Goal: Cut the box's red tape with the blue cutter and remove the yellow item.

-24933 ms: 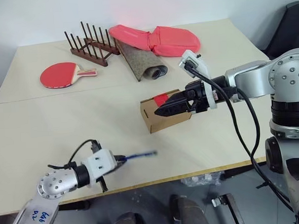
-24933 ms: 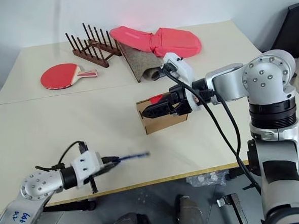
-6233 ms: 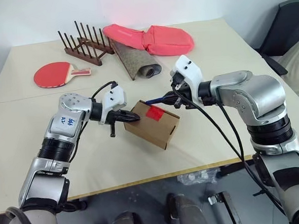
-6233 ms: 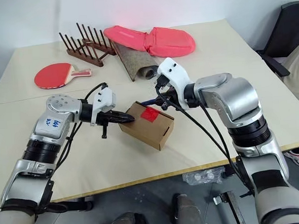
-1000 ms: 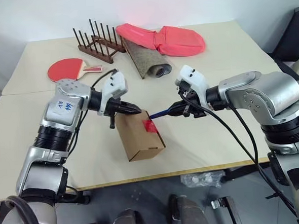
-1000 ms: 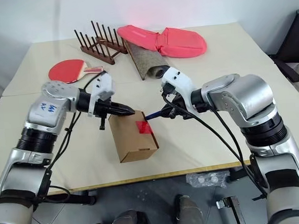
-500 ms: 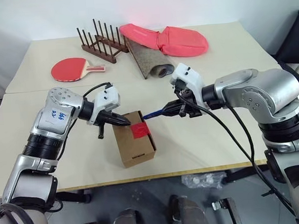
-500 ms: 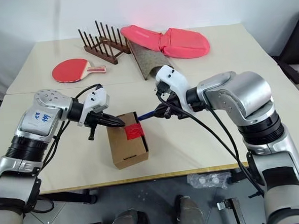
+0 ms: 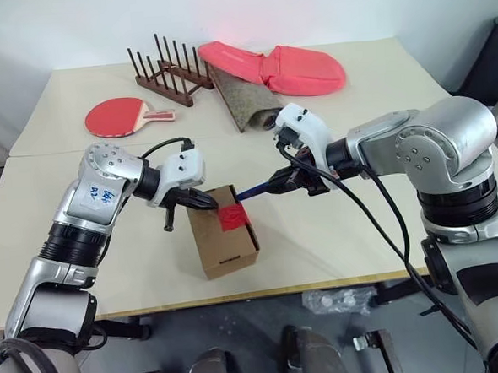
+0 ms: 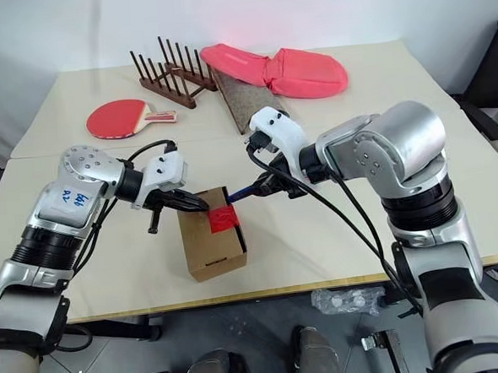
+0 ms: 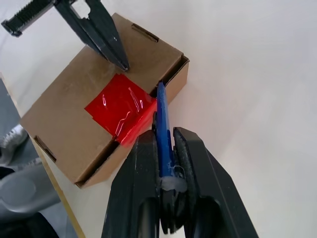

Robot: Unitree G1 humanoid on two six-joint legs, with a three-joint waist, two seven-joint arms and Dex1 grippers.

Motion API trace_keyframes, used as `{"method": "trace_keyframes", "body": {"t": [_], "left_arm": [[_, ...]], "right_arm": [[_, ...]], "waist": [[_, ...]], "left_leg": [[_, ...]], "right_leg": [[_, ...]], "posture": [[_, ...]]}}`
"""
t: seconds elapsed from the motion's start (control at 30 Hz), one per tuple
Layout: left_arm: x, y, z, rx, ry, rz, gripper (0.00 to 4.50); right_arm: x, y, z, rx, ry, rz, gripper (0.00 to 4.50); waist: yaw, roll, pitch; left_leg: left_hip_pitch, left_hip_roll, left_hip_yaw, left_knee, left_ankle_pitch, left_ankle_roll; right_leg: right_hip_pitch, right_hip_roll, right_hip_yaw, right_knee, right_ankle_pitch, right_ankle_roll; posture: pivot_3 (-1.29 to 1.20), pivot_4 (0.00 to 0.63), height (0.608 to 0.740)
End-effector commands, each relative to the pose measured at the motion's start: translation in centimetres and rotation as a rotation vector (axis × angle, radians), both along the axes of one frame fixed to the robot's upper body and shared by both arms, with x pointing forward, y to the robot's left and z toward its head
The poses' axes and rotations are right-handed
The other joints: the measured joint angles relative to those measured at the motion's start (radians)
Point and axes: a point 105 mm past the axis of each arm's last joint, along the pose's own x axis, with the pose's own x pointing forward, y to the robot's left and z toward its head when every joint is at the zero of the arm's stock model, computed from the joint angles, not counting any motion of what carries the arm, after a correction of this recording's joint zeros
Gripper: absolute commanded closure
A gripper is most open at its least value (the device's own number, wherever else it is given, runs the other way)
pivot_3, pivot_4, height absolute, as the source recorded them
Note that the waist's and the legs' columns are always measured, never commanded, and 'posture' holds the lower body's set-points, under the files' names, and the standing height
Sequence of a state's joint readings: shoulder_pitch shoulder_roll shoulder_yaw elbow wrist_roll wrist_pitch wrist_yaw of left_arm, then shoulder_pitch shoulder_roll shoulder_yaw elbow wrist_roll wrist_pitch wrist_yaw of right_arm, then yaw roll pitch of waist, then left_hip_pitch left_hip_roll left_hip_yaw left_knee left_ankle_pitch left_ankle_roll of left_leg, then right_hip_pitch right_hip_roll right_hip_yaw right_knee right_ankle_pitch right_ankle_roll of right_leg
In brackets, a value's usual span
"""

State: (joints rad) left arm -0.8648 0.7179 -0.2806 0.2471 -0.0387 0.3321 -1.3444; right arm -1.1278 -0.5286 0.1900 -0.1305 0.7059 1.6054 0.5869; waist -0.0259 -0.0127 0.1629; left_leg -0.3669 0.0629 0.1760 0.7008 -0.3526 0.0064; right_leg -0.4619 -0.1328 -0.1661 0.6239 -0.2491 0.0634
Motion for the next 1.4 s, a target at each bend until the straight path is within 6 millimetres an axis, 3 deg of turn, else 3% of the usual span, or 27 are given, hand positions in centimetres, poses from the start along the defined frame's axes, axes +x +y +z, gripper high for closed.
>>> {"method": "trace_keyframes", "body": {"t": [0.03,1.0,1.4], "left_arm": [[-0.3,-0.5,-2.4,0.048,0.047,-0.008,4.50],[0.5,-0.6,-4.3,0.040,0.037,0.073,4.50],[0.6,-0.5,-4.6,0.038,0.034,0.100,4.50]], "right_arm": [[-0.1,0.7,-0.3,0.002,0.037,0.003,4.34],[-4.9,0.6,-1.0,-0.062,0.199,0.124,4.34],[-7.2,-0.3,-2.1,-0.084,0.245,0.145,4.34]], "waist": [[-0.001,0.000,-0.001],[0.024,0.000,-0.002],[0.024,0.000,-0.002]], "left_leg": [[0.000,0.000,0.000,0.000,0.000,0.000],[0.003,0.003,0.000,0.000,-0.001,0.003],[0.001,0.003,0.000,0.000,-0.002,0.004]], "right_leg": [[0.000,0.000,0.000,0.000,0.000,0.000],[0.003,-0.003,0.005,-0.002,0.001,0.001],[0.002,-0.003,0.005,-0.004,0.001,0.002]], "posture": [[0.00,0.150,0.740],[0.00,0.150,0.740],[0.00,0.150,0.740]]}}
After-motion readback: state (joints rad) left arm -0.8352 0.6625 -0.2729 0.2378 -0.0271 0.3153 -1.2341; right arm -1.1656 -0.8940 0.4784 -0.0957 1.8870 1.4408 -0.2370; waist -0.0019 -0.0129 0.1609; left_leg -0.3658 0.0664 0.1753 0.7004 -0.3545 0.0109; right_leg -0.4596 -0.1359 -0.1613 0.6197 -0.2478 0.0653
